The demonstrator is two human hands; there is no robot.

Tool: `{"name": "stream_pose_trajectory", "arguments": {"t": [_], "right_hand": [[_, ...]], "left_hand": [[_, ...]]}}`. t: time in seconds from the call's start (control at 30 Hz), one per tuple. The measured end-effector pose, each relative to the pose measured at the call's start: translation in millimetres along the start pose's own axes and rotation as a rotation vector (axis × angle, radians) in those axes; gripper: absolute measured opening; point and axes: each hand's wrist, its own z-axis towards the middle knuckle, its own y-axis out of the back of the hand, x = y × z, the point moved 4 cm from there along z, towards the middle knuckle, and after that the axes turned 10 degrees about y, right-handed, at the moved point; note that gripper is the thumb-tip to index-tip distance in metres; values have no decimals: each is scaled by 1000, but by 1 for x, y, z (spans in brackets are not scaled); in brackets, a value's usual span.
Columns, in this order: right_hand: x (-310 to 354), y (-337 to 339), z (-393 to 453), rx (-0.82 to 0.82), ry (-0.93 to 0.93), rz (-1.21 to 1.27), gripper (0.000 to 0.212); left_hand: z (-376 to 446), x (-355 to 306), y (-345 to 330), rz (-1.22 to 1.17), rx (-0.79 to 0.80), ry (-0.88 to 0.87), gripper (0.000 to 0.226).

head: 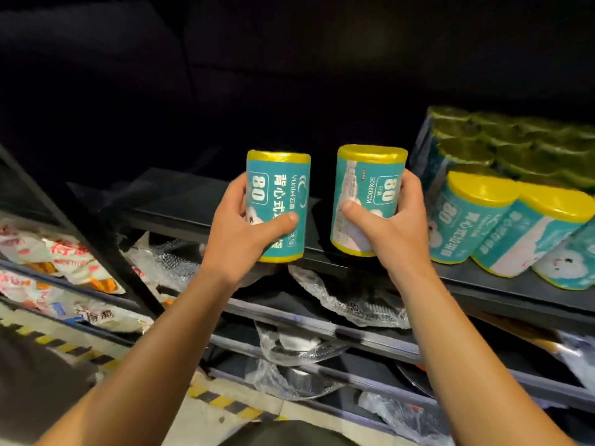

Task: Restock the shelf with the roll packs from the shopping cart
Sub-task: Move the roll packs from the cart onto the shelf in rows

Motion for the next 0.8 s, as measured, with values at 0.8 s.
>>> {"name": "stream_pose_trajectory", "arguments": {"t": [0.8], "right_hand": [[-42, -32, 15, -247, 24, -259, 76]], "left_hand": [[139, 31, -18, 268, 283, -140, 100]]}}
